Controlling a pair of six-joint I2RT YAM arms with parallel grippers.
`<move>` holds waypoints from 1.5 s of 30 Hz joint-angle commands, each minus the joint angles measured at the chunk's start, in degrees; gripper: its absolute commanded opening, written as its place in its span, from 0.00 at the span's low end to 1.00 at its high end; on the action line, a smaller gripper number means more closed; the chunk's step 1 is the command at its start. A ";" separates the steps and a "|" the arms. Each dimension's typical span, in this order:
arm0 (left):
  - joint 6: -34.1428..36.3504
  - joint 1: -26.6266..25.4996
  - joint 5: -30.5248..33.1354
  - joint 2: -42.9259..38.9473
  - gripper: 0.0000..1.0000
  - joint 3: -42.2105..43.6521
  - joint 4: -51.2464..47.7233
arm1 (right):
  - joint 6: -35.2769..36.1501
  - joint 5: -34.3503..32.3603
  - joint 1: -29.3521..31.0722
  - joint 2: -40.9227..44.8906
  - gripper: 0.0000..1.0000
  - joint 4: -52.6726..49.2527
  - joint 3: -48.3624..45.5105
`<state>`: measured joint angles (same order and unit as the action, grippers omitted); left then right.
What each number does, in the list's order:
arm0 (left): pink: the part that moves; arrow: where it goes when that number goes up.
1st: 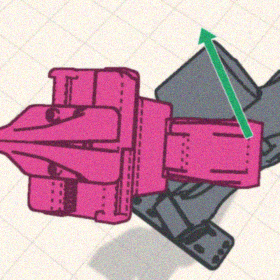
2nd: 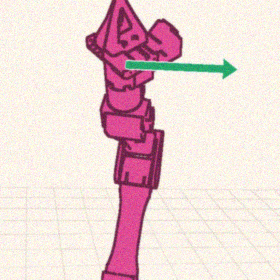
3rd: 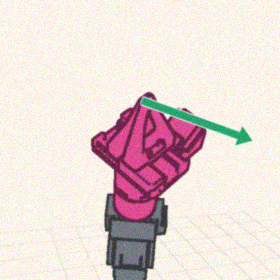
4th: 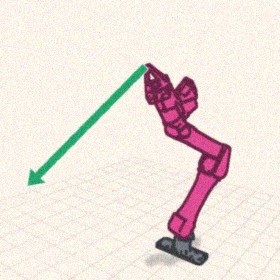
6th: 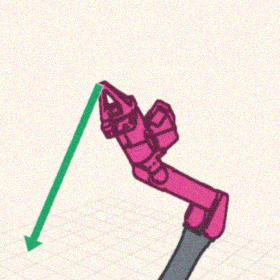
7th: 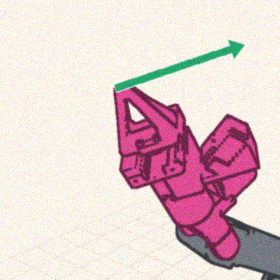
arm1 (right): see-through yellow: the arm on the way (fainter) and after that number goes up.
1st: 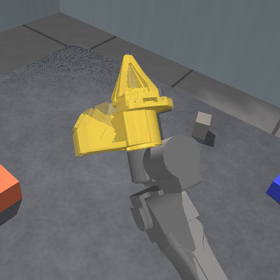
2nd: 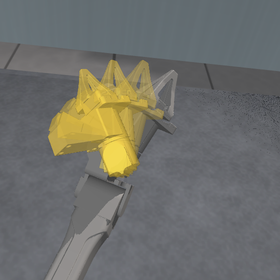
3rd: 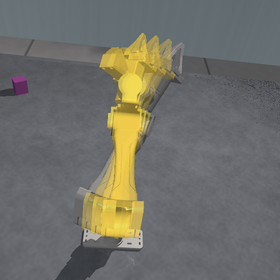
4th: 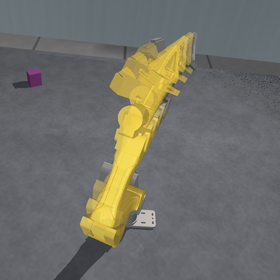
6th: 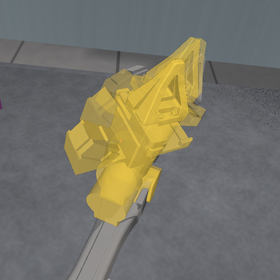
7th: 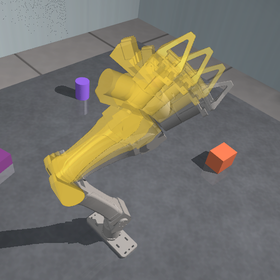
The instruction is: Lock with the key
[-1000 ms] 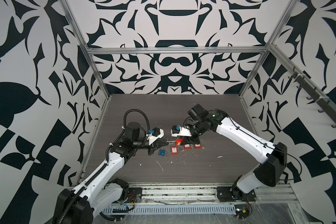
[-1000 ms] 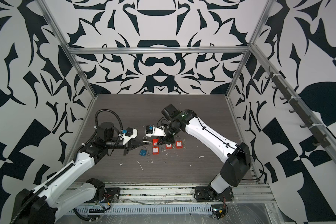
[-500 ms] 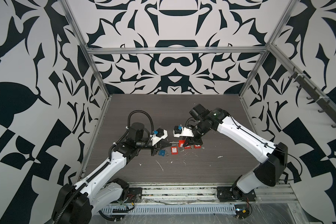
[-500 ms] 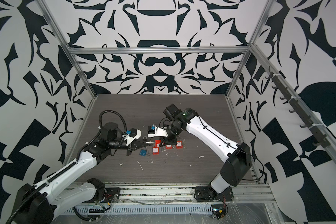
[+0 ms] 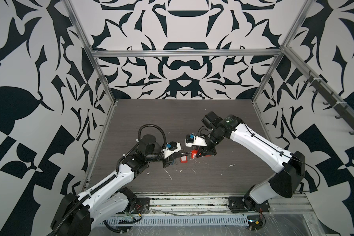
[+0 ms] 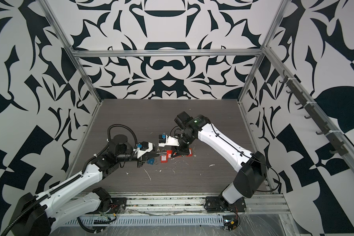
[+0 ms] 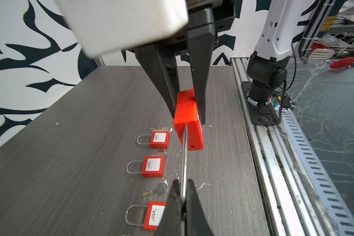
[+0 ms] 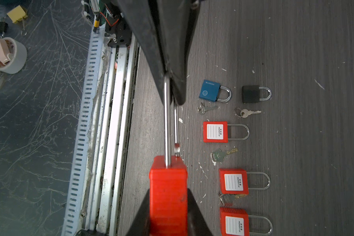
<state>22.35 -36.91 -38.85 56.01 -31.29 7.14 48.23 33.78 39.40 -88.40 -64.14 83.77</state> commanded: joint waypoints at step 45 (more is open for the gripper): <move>-6.73 5.93 -12.32 9.42 0.00 -5.15 8.01 | -2.08 -4.75 4.52 8.01 0.56 22.66 -7.82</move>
<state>16.03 -32.73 -45.65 66.39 -34.11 12.95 43.24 29.30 42.52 -83.85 -40.12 71.70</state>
